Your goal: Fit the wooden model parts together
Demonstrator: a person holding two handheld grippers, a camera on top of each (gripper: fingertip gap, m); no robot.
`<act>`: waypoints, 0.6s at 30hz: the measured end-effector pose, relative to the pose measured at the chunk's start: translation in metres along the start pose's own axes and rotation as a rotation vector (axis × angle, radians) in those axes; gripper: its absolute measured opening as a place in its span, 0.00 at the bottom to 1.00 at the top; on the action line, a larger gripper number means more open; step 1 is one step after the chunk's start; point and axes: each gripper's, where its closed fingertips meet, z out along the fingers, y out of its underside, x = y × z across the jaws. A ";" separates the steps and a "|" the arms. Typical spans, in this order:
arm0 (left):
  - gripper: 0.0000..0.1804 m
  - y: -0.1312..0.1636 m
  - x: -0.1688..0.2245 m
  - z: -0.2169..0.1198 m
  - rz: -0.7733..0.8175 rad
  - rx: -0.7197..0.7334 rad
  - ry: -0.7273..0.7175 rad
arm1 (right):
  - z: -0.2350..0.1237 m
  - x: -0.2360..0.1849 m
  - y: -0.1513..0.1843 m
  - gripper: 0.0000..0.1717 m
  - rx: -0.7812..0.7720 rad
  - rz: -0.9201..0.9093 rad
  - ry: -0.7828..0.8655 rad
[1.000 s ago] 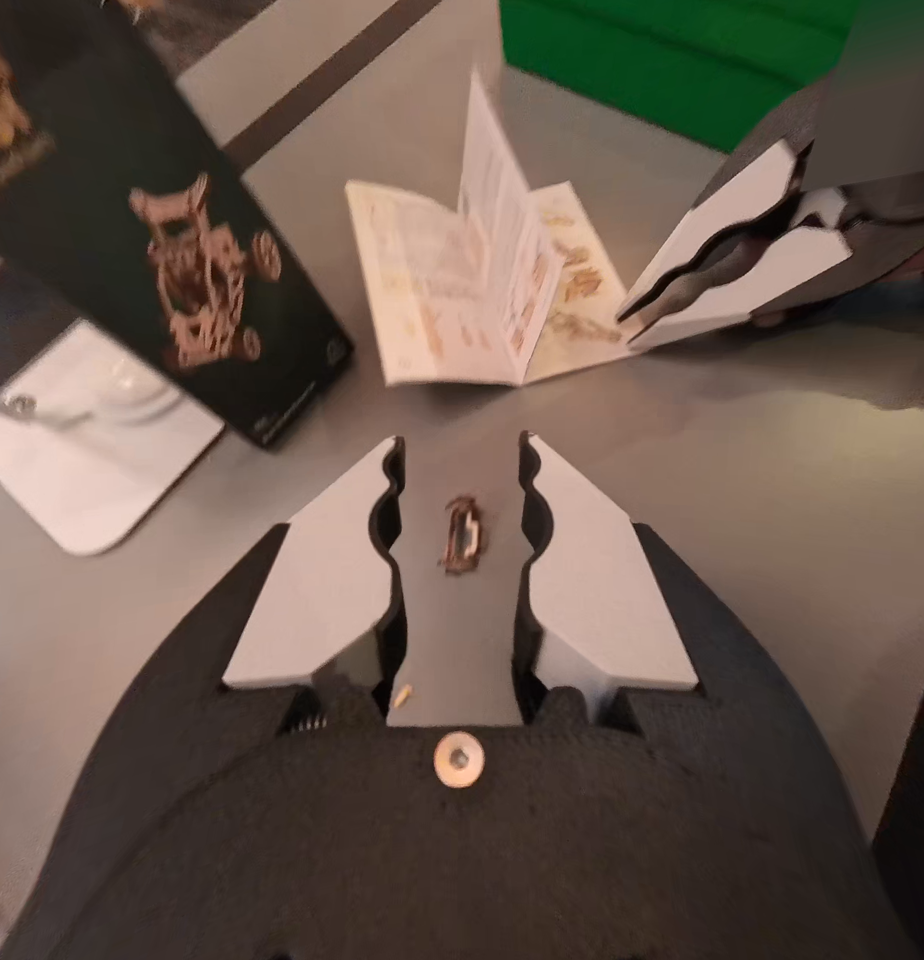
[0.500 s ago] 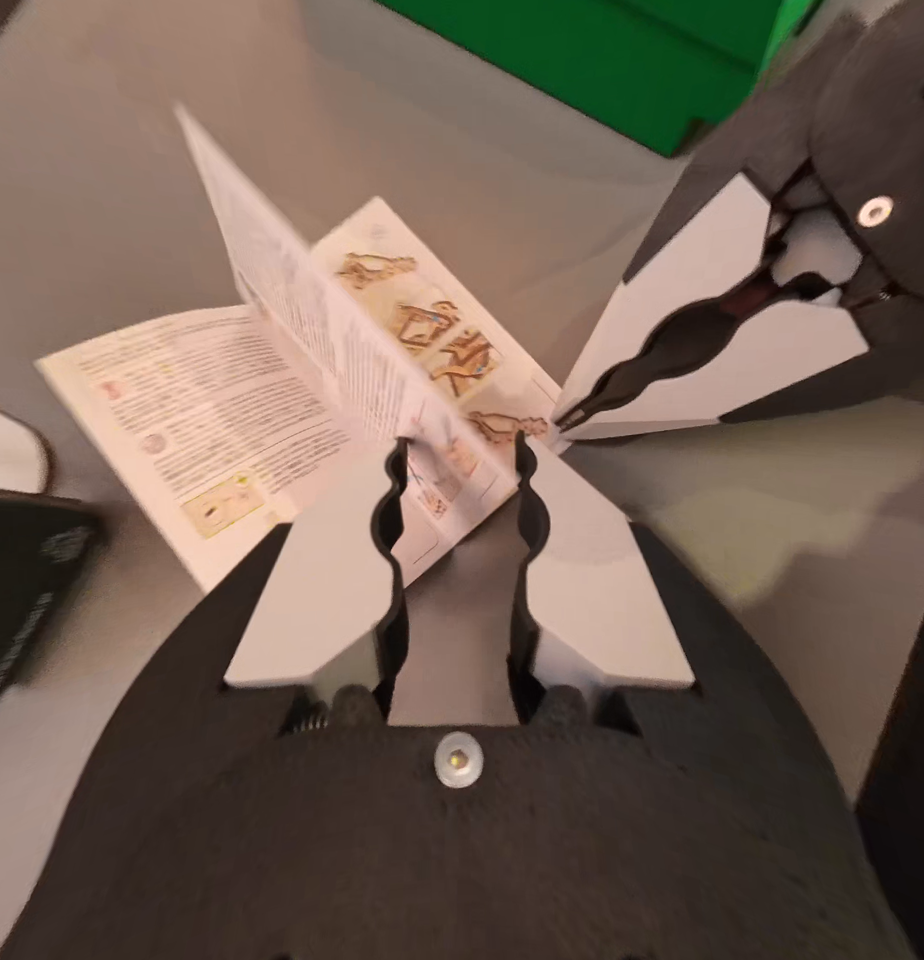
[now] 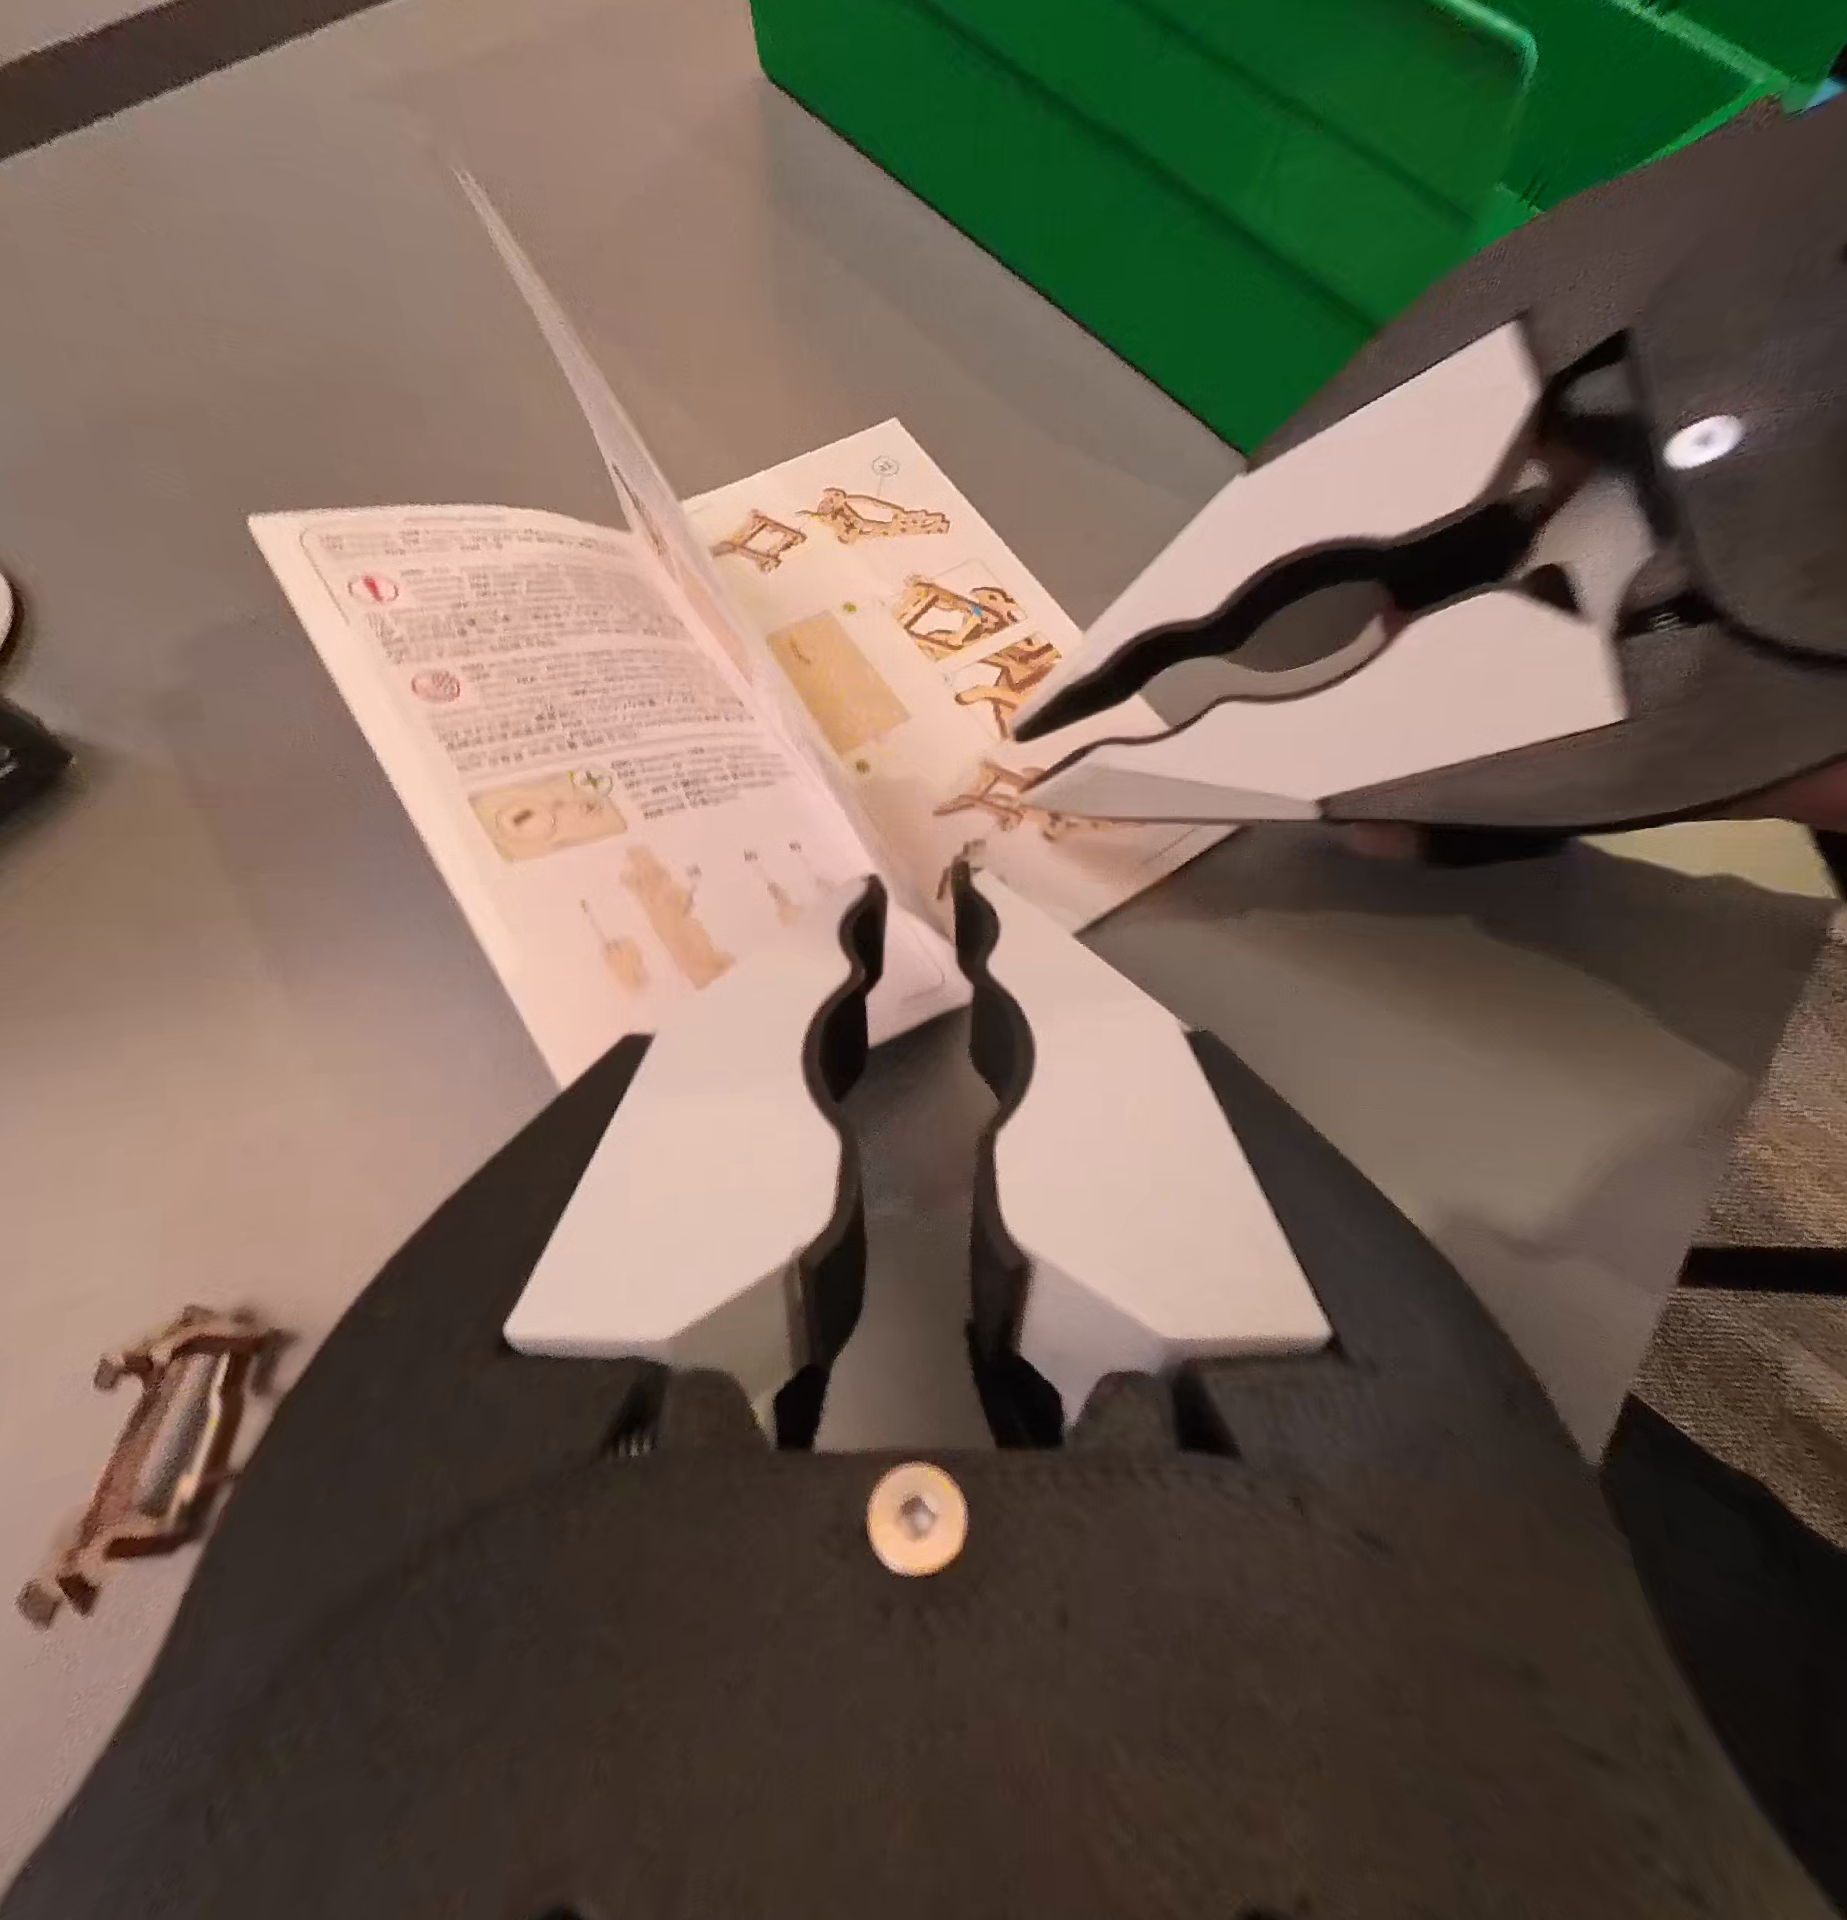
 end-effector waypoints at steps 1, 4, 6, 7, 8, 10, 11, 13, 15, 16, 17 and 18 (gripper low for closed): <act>0.07 0.004 0.001 -0.003 -0.013 -0.004 0.007 | 0.006 -0.002 0.002 0.05 -0.016 -0.023 0.000; 0.08 0.014 -0.005 -0.009 -0.028 -0.021 -0.008 | 0.014 -0.006 -0.005 0.05 -0.006 -0.064 0.006; 0.08 0.017 -0.008 -0.014 -0.088 -0.011 0.001 | 0.017 -0.008 -0.014 0.05 0.008 -0.102 0.009; 0.08 0.017 -0.012 -0.018 -0.090 0.003 -0.018 | 0.020 -0.009 -0.017 0.05 0.008 -0.131 0.009; 0.09 0.015 -0.016 -0.024 -0.069 0.023 -0.045 | 0.025 -0.013 -0.018 0.04 -0.001 -0.172 -0.004; 0.10 0.001 -0.020 -0.039 -0.022 0.092 -0.084 | 0.035 -0.017 -0.014 0.02 -0.037 -0.238 -0.022; 0.10 -0.007 -0.019 -0.046 0.005 0.121 -0.091 | 0.037 -0.020 -0.014 0.00 -0.035 -0.251 -0.037; 0.11 -0.016 -0.010 -0.051 0.075 0.122 -0.065 | 0.038 -0.021 -0.014 0.00 -0.046 -0.240 -0.064; 0.11 -0.024 0.011 -0.049 0.147 0.127 0.007 | 0.037 -0.024 -0.014 0.00 -0.055 -0.267 -0.091; 0.12 -0.026 0.019 -0.047 0.210 0.126 0.006 | 0.037 -0.024 -0.014 0.00 -0.062 -0.277 -0.096; 0.12 -0.026 0.021 -0.043 0.275 0.119 -0.023 | 0.037 -0.024 -0.014 0.00 -0.070 -0.274 -0.107; 0.11 -0.023 0.021 -0.037 0.310 0.109 -0.041 | 0.037 -0.025 -0.013 0.00 -0.075 -0.256 -0.125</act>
